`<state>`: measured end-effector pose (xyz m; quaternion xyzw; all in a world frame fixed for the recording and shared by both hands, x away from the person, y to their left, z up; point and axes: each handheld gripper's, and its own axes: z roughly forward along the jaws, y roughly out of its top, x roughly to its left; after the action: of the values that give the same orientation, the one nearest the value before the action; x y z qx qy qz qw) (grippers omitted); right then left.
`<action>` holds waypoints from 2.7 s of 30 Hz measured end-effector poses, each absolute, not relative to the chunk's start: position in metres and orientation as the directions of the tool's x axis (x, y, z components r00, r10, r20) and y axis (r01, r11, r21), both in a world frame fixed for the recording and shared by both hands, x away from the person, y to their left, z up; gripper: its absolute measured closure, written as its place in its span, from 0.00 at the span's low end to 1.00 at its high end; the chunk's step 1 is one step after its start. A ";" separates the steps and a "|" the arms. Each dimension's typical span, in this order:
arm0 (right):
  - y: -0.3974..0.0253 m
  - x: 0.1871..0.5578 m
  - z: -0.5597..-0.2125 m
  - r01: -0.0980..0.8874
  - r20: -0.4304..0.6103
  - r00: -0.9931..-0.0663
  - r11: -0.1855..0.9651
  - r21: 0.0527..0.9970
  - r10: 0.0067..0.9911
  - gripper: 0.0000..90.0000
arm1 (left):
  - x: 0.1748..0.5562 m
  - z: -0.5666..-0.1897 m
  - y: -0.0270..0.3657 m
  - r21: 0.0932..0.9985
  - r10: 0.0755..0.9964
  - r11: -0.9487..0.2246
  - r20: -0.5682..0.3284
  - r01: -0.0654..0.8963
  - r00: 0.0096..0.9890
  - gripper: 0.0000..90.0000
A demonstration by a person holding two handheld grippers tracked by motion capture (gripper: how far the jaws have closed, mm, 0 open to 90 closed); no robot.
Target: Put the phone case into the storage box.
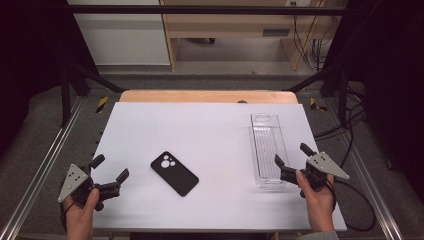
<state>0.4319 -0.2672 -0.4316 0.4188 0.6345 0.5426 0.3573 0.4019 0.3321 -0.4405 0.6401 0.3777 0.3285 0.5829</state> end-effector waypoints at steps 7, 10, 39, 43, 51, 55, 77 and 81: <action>-0.264 0.431 -0.432 0.193 0.026 -0.376 0.051 0.980 0.926 0.05 | 0.400 -0.440 0.332 0.993 0.872 -0.043 -0.016 0.109 0.489 0.00; -0.262 0.428 -0.430 0.182 0.018 -0.369 0.053 0.982 0.929 0.05 | 0.397 -0.439 0.332 0.994 0.872 -0.028 -0.026 0.103 0.489 0.00; -0.245 0.414 -0.418 0.126 -0.022 -0.368 0.073 0.989 0.930 0.03 | 0.400 -0.441 0.338 0.994 0.878 0.018 -0.069 0.111 0.474 0.01; -0.232 0.411 -0.413 0.109 -0.028 -0.383 0.076 0.991 0.923 0.03 | 0.402 -0.441 0.336 0.993 0.876 0.005 -0.060 0.114 0.478 0.01; -0.200 0.405 -0.411 0.135 -0.044 -0.449 0.117 0.984 0.892 0.03 | 0.401 -0.440 0.333 0.994 0.875 -0.007 -0.049 0.113 0.482 0.01; -0.181 0.403 -0.410 0.139 -0.039 -0.475 0.119 0.983 0.879 0.03 | 0.403 -0.441 0.332 0.993 0.871 -0.008 -0.051 0.118 0.489 0.01; -0.084 0.425 -0.421 0.211 -0.069 -0.582 0.232 0.950 0.811 0.06 | 0.402 -0.442 0.324 0.992 0.864 -0.054 -0.013 0.118 0.503 0.01; -0.069 0.430 -0.423 0.235 -0.064 -0.617 0.262 0.936 0.784 0.06 | 0.401 -0.443 0.324 0.991 0.864 -0.056 -0.011 0.118 0.503 0.01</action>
<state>0.4301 -0.0688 -0.4226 0.3417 0.7460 0.5021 0.2731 0.4012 0.3244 -0.4426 0.6498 0.3781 0.3252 0.5737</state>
